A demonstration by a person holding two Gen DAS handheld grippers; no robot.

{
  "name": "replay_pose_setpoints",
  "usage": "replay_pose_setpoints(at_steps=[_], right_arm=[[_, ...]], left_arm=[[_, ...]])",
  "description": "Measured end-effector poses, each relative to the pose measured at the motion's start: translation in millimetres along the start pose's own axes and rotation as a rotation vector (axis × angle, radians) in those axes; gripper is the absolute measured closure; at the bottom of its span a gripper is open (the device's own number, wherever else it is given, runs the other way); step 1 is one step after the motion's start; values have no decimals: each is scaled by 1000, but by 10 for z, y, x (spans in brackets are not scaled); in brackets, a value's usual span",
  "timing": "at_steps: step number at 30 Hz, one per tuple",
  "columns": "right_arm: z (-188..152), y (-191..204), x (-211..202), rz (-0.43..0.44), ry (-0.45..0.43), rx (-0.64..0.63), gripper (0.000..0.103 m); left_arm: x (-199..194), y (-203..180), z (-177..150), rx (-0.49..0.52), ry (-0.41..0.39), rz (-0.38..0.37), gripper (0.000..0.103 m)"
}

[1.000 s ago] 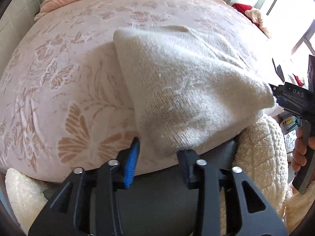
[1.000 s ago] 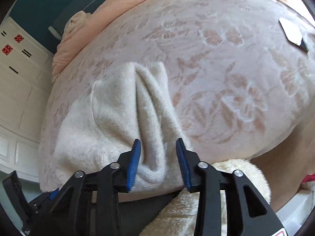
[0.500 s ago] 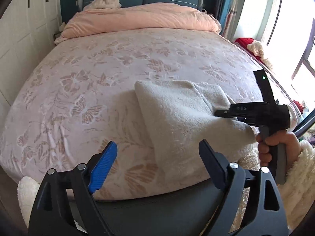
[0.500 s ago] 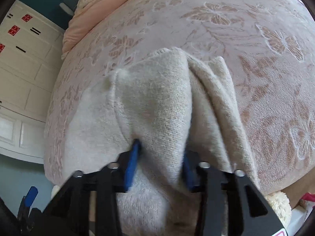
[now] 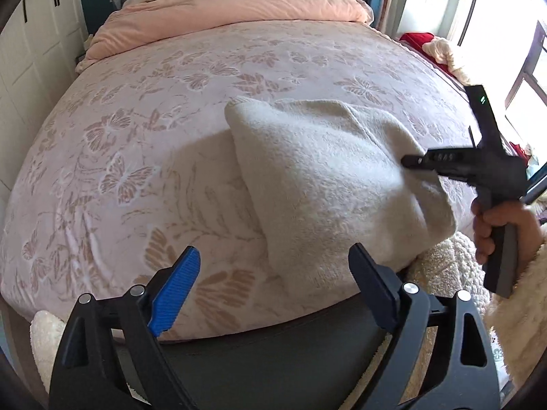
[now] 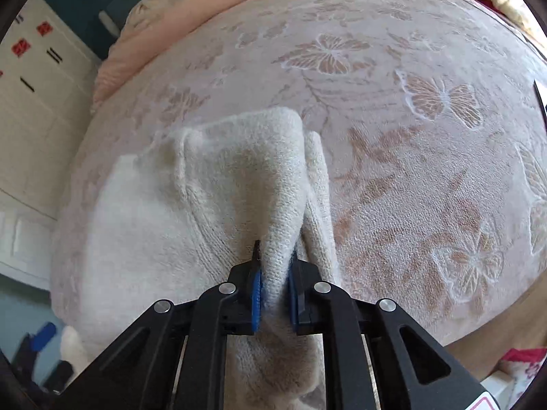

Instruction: Fold small clothes

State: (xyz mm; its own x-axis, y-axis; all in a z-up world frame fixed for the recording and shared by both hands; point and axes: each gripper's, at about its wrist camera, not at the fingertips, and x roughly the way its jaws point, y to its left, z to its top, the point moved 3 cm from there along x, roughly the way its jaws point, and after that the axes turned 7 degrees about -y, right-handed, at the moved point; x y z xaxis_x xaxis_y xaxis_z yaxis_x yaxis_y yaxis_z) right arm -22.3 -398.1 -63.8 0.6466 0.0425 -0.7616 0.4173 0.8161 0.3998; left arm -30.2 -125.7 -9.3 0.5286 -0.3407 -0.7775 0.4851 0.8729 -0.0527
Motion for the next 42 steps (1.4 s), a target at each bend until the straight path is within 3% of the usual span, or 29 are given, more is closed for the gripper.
replay_pose_setpoints(at_steps=[3,5,8,12,14,17,20,23,25,26,29,31,32,33,35,37,41,42], right_arm=[[3,242,-459,78,-96,-8,85],[-100,416,-591,137,-88,-44,85],[-416,773,-454,227,12,-142,85],[-1009,1028,197,170,194,-303,86],[-1186,1043,384,121,218,-371,91],[-989,1188,128,105,188,-352,87],[-748,1445,-198,177,90,-367,86],[-824,1559,27,190,153,-393,86],[-1088,1457,442,141,259,-422,86],[-1152,1404,483,170,256,-392,89],[-928,1315,192,224,220,-248,90],[-708,1176,-119,183,110,-225,88],[-610,1060,-242,130,56,-224,82],[-541,920,-329,71,17,-222,66],[-463,585,-394,-46,-8,-197,48],[-469,286,-393,-99,14,-145,48],[-671,-69,-221,-45,109,-44,48],[-736,-90,-149,-58,121,-65,54]], left_arm=[[53,-5,-28,-3,21,0,15],[104,10,-40,-12,37,13,15],[147,99,-60,-48,56,51,15],[96,430,-38,-179,45,124,15],[47,615,-26,-243,34,149,15],[-24,815,-27,-302,20,172,15],[-32,874,-34,-326,18,172,14],[18,781,-24,-298,28,155,14],[22,686,-5,-253,26,148,14],[8,642,7,-232,18,145,14],[-11,541,30,-187,12,142,14],[7,480,41,-167,18,136,14],[25,443,49,-163,21,126,14],[48,406,52,-160,25,115,14],[109,308,62,-144,41,99,14],[145,201,78,-122,48,84,14],[181,-17,119,-76,44,58,14],[199,-73,122,-68,49,49,14]])
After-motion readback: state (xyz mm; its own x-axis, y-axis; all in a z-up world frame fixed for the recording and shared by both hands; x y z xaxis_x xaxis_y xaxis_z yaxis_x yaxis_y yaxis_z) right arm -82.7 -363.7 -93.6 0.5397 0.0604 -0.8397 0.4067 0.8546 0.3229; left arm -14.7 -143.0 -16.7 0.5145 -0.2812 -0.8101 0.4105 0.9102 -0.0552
